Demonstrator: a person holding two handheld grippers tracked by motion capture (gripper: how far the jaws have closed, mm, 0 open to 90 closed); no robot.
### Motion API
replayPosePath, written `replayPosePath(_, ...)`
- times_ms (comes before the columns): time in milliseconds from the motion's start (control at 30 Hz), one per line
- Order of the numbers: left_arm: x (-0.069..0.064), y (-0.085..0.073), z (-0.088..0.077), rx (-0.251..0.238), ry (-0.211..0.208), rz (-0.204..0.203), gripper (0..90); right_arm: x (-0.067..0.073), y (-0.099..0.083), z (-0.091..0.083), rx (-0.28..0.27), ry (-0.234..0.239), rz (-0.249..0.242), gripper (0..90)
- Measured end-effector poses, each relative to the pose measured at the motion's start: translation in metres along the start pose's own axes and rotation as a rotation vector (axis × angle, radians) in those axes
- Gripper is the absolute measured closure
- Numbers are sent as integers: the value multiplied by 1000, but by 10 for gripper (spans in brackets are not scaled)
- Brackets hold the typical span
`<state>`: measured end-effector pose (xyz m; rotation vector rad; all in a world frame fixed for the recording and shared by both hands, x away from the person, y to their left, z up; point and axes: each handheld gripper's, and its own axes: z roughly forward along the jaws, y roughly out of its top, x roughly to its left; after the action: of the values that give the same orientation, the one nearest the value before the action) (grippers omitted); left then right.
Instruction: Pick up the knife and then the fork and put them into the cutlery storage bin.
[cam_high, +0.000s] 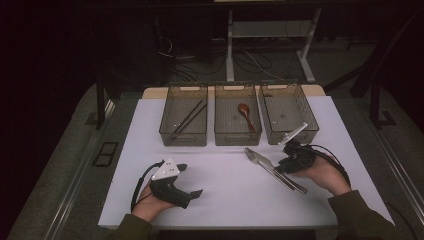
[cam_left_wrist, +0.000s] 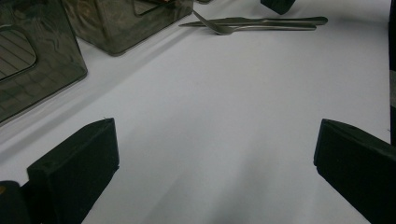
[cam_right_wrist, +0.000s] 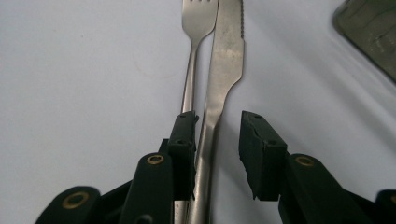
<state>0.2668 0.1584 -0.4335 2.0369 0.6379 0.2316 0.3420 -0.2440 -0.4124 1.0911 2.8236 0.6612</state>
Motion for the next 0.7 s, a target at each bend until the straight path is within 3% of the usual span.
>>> replayPosePath(700, 0, 0, 0, 2, -1, 7, 0, 5, 4, 12, 113, -17, -4, 721)
